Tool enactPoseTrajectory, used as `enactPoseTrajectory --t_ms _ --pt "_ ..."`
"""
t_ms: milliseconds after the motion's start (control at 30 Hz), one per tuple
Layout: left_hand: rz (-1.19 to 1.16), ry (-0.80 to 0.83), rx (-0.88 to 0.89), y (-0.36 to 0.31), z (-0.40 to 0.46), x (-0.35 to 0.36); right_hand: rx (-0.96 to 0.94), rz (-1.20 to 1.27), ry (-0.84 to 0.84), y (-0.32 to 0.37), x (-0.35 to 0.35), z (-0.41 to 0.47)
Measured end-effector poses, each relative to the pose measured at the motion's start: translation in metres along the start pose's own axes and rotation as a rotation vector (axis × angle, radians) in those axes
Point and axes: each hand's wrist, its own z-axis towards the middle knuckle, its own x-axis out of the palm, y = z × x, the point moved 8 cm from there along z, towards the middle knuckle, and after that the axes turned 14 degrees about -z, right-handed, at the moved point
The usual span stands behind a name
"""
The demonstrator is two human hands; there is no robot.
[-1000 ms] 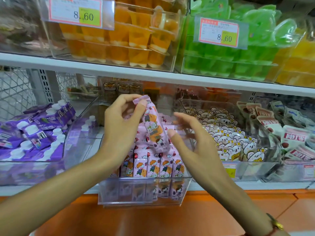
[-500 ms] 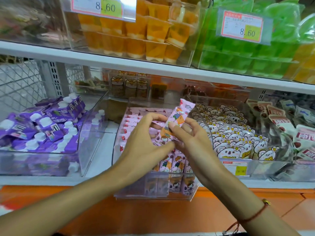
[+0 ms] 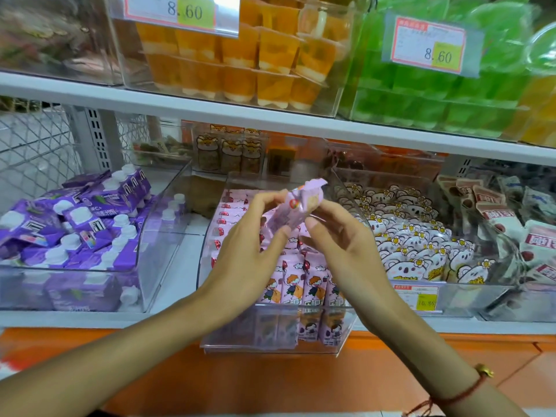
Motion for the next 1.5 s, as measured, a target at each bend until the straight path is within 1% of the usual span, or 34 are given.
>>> enactPoseTrajectory --t_ms 67,133,233,333,367,433,500,567,667,767,900,1000,1067,1133,1200,1267,1333,1400,1500 --pt "-0.007 -0.001 -0.014 -0.002 0.001 0.0 -0.013 -0.039 -0.056 0.001 -0.009 0.001" --pt "-0.088 0.034 -0.081 -0.001 0.0 0.007 0.028 -0.051 -0.099 -0.003 -0.016 0.001" --pt "-0.291 0.064 -0.296 0.007 -0.002 0.018 0.138 -0.05 -0.149 -0.015 -0.022 0.001" --pt "-0.456 0.077 -0.538 0.018 -0.007 0.027 0.211 -0.03 -0.154 -0.022 -0.022 0.001" --pt "-0.488 0.078 -0.582 0.02 -0.008 0.028 0.223 -0.017 -0.148 -0.023 -0.021 0.001" --pt "-0.497 0.083 -0.604 0.022 -0.009 0.027 0.225 -0.016 -0.137 -0.022 -0.02 0.0" --pt "-0.452 0.108 -0.548 0.019 -0.008 0.025 0.192 -0.04 -0.127 -0.019 -0.02 0.0" --pt "-0.363 0.128 -0.414 0.013 -0.004 0.02 0.117 -0.056 -0.101 -0.013 -0.019 0.0" --pt "-0.269 0.097 -0.19 -0.002 0.004 0.01 -0.002 -0.01 -0.06 -0.004 -0.017 0.001" --pt "-0.257 0.067 -0.082 -0.01 0.007 0.003 -0.109 0.022 -0.031 0.007 -0.014 0.001" --pt "-0.26 0.044 -0.09 -0.006 0.008 -0.001 -0.133 0.003 -0.021 0.01 -0.014 0.0" --pt "-0.302 0.04 -0.096 -0.006 0.007 0.0 -0.118 -0.024 0.047 0.01 -0.009 -0.001" --pt "-0.374 0.033 -0.107 -0.007 0.006 0.001 -0.136 -0.069 0.084 0.012 -0.004 -0.003" --pt "-0.386 0.005 -0.1 -0.01 0.005 0.0 -0.173 -0.177 0.064 0.015 -0.005 -0.004" --pt "-0.32 -0.048 -0.063 -0.014 0.004 -0.005 -0.18 -0.238 0.034 0.017 -0.01 -0.003" --pt "-0.257 -0.07 -0.019 -0.018 0.006 -0.011 -0.128 -0.205 0.039 0.013 -0.015 -0.001" --pt "-0.178 -0.025 0.006 -0.023 0.009 -0.01 -0.021 -0.089 0.032 0.004 -0.021 0.0" --pt "-0.136 0.035 -0.018 -0.023 0.011 -0.008 0.06 0.004 -0.011 -0.003 -0.029 0.001" --pt "-0.131 0.032 -0.048 -0.018 0.013 -0.012 0.1 0.074 -0.106 -0.01 -0.044 0.002"
